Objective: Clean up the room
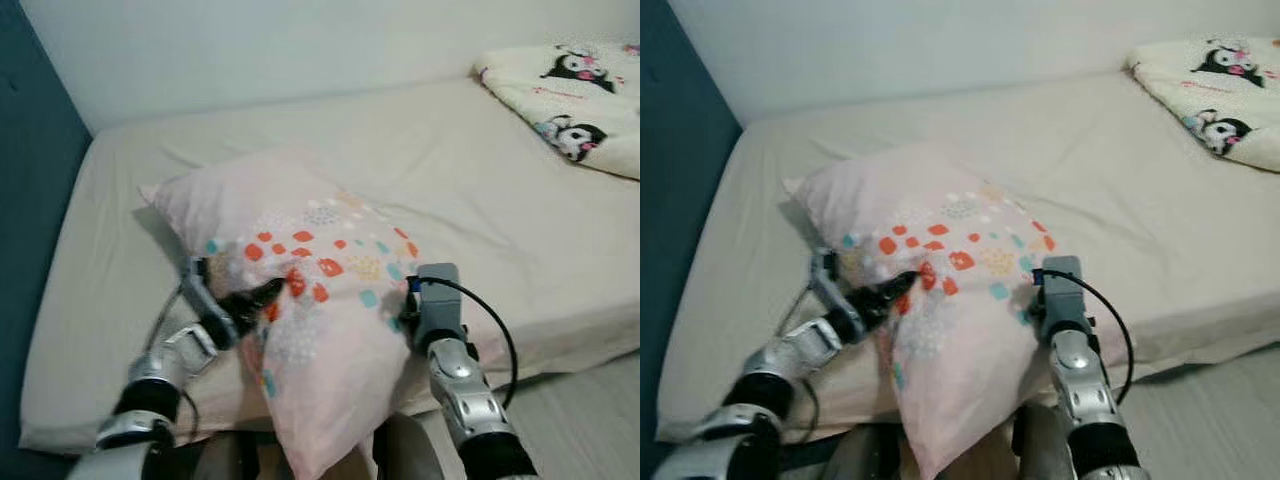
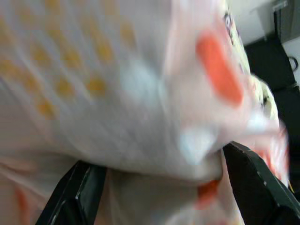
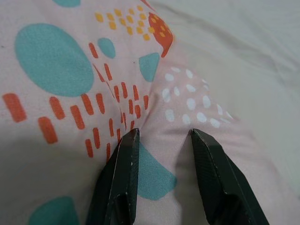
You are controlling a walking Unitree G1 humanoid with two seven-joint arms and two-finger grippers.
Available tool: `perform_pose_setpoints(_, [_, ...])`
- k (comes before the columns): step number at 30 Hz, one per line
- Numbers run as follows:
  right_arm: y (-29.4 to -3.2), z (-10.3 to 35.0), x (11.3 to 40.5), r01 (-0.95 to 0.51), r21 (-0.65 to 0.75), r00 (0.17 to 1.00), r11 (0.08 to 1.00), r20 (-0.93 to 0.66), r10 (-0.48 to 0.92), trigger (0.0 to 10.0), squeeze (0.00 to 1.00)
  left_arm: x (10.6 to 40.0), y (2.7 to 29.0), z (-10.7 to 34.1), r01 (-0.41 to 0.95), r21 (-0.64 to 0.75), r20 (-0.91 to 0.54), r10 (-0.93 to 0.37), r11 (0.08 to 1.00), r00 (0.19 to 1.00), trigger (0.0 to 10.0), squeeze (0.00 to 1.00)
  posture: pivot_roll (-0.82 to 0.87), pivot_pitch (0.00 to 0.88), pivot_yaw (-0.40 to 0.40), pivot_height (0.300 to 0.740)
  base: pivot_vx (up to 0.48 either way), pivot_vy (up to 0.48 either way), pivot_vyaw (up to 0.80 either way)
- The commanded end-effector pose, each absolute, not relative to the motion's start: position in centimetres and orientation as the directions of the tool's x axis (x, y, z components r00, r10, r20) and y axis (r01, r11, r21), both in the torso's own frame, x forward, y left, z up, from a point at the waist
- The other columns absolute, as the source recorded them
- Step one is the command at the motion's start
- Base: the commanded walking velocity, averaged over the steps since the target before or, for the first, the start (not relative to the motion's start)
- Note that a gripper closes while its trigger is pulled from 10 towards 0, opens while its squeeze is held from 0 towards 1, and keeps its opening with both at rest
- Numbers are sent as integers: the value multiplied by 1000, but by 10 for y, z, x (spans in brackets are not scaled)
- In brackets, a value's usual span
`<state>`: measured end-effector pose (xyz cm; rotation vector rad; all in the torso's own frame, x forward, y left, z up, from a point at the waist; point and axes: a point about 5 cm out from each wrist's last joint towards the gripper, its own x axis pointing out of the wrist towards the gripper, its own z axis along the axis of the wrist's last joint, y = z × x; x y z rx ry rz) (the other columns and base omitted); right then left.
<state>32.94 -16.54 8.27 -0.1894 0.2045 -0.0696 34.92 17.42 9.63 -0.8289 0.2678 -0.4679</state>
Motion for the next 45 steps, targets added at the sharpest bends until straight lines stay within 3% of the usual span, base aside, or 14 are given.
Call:
perform_pose_setpoints(1, [-151,68,326,-17,-198,966,980,-257,-35,10000,0,346,178,96,292,-803,-22,-514,520,857,10000,0,-32,220,18,592,0,0,0])
perform_pose_setpoints(5, [-144,69,330,-37,-193,965,980,-260,-15,10000,0,343,178,97,283,-852,10,-527,440,850,10000,0,-33,225,17,592,0,0,0])
perform_pose_setpoints(6, [-138,69,333,-55,-191,965,980,-261,3,10000,0,339,170,94,289,-874,28,-552,391,833,10000,82,-34,228,17,592,0,0,0])
perform_pose_setpoints(7, [-138,69,333,-55,-191,965,980,-261,3,10000,0,339,170,94,289,-874,28,-552,391,833,10000,82,-34,228,17,592,0,0,0])
perform_pose_setpoints(8, [-133,70,335,-71,-190,965,979,-261,19,10000,0,336,160,92,299,-886,42,-581,355,813,10000,561,-34,228,17,592,0,0,0])
perform_pose_setpoints(10, [-129,71,337,-84,-188,965,979,-260,32,10000,0,333,152,89,312,-891,53,-608,329,792,10000,561,-34,228,17,592,0,0,0])
perform_pose_setpoints(11, [-125,72,338,-97,-189,965,977,-258,45,10000,0,331,143,87,321,-892,52,-632,319,773,10000,1000,-34,228,17,592,0,0,0])
perform_pose_setpoints(16, [-117,75,341,-119,-189,966,975,-249,70,10000,0,322,118,79,358,-882,48,-696,307,716,10000,1000,-41,235,15,592,0,0,0])
perform_pose_setpoints(26, [-117,72,342,-124,-188,965,974,-251,74,10000,0,324,102,93,378,-900,139,-677,219,723,10000,1000,-42,238,13,592,0,0,0])
perform_pose_setpoints(27, [-116,70,342,-127,-190,963,974,-258,75,10000,0,325,91,100,402,-886,150,-680,229,718,10000,110,-42,240,14,592,0,0,0])
perform_pose_setpoints(28, [-115,70,341,-128,-190,962,973,-261,76,10000,0,325,83,103,415,-881,157,-686,229,711,10000,0,-41,240,14,592,0,0,0])
perform_pose_setpoints(36, [-112,68,341,-132,-191,961,973,-267,78,10000,0,320,59,109,459,-853,150,-727,247,670,10000,0,-39,241,16,592,0,0,0])
perform_pose_setpoints(45, [-111,67,341,-136,-189,960,973,-268,82,10000,0,312,40,105,534,-763,65,-779,364,623,10000,0,-43,239,18,592,0,0,0])
